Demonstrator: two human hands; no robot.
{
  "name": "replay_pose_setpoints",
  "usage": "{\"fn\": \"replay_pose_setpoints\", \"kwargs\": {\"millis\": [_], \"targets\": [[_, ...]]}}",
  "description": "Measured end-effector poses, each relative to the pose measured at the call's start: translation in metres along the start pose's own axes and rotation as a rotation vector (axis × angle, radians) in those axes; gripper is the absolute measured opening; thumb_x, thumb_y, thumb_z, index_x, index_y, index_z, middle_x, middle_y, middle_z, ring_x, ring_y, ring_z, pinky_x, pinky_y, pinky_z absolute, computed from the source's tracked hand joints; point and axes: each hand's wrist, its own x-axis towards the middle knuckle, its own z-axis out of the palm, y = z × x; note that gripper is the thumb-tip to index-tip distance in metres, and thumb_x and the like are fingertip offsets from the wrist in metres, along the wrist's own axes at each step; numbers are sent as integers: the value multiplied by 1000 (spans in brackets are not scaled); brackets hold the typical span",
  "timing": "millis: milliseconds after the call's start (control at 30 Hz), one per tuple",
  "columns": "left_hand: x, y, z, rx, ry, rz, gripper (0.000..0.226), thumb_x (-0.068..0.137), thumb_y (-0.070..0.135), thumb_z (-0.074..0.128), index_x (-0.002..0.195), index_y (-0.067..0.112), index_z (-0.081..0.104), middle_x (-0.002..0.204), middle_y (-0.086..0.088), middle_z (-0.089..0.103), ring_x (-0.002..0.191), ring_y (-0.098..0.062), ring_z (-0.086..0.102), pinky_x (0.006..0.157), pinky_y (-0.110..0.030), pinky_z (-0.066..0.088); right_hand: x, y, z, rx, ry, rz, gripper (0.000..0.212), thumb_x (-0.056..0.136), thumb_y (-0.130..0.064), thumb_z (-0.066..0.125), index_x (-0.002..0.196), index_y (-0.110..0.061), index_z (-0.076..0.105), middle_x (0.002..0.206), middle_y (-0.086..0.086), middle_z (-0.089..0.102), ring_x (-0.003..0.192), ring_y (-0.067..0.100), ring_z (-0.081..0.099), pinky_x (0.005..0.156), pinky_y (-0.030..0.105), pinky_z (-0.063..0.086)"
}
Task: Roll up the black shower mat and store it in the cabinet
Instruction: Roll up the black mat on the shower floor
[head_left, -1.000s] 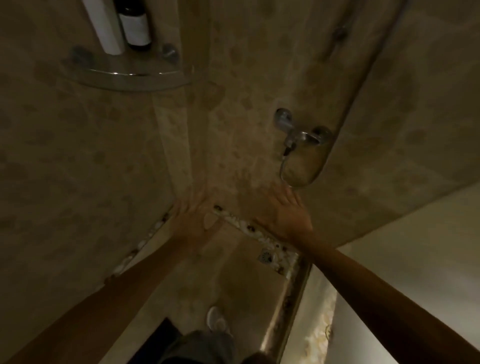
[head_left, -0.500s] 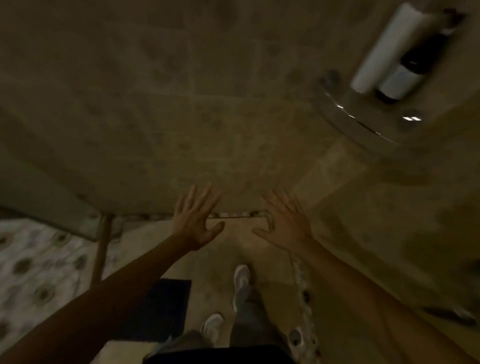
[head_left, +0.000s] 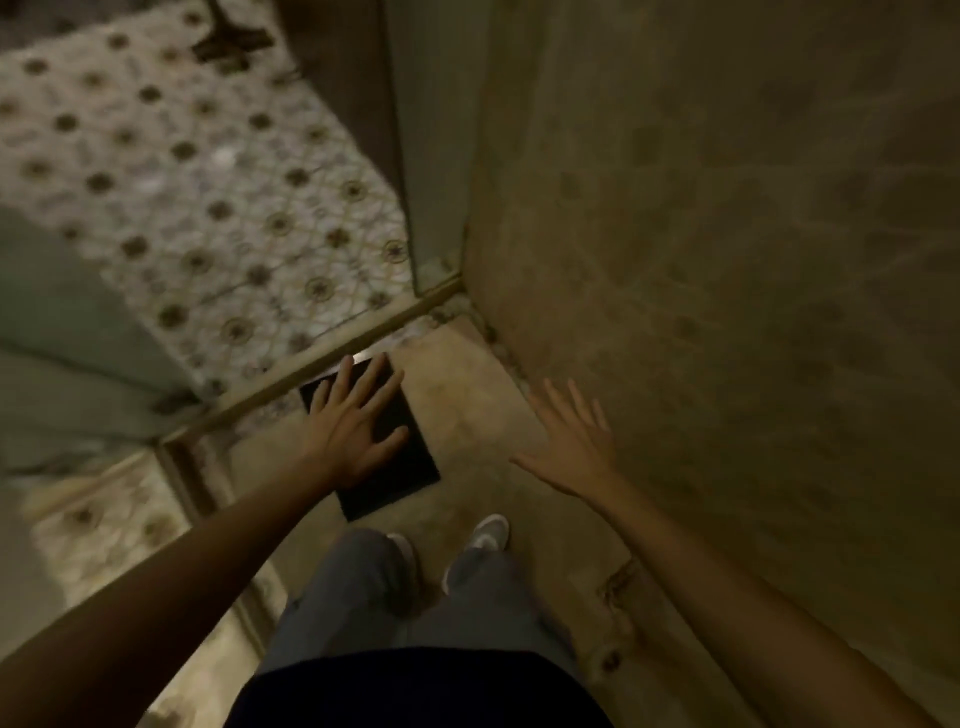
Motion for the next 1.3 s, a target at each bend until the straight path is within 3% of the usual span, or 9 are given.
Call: {"fn": "replay_pose_setpoints", "kwargs": {"millis": [200,500,600,733,933,1067,1133,1233,1300], "targets": [[-58,-80,53,-81,-24,-290,78,90,75,25,155,46,-6,164,7,-19,151,-27,-19,120,-55,3,63,-52,46,-135,-156,-191,100,82,-77,56,159,-38,7,169,-4,5,155,24,1,122,48,11],[-60,-139,197,-204,-180,-301,80,94,64,39,158,38,0,168,4,-12,153,-30,-14,123,-56,8,161,-90,187,-147,-356,-267,93,89,-66,59,160,-29,13,169,0,5,154,24,8,123,43,19],[-45,-150,267,-222,-249,-329,78,96,60,41,159,34,3,169,2,-3,152,-33,11,121,-53,19,195,-84,249,-134,-437,-282,93,89,-60,65,160,-29,13,168,2,11,151,28,19,120,46,26],[-1,-169,390,-271,-374,-386,61,100,45,45,154,20,29,160,-5,29,132,-27,46,108,-43,42,254,-65,359,-187,-483,-365,81,89,-52,68,153,-28,25,151,8,40,128,34,49,95,50,52],[52,-196,569,-222,-451,-277,52,98,33,52,145,17,37,144,-9,39,118,-28,51,90,-38,49,333,-41,522,-233,-589,-639,59,92,-30,69,143,-18,43,139,11,49,117,32,55,92,47,52],[70,-218,649,-71,-441,-77,56,97,40,51,145,19,33,146,-5,36,122,-25,46,91,-38,45,359,-36,596,-194,-543,-827,49,97,-30,64,141,-17,48,134,11,50,114,29,54,91,45,51],[76,-226,673,1,-355,14,58,93,42,56,144,18,38,144,-7,40,120,-27,47,87,-40,44,365,-35,623,-161,-510,-902,47,97,-32,65,139,-16,52,132,11,52,112,29,54,88,44,52],[88,-235,697,-12,-19,135,42,84,30,72,118,7,64,114,-17,60,92,-34,59,70,-40,48,374,-32,655,-174,-415,-988,43,95,-38,67,133,-19,60,124,9,57,105,29,56,81,45,49],[94,-243,711,-75,154,217,31,89,29,63,105,4,69,101,-18,63,80,-35,61,64,-38,49,380,-27,671,-112,-311,-1042,33,95,-36,67,123,-19,66,114,8,61,96,29,59,74,44,49]]}}
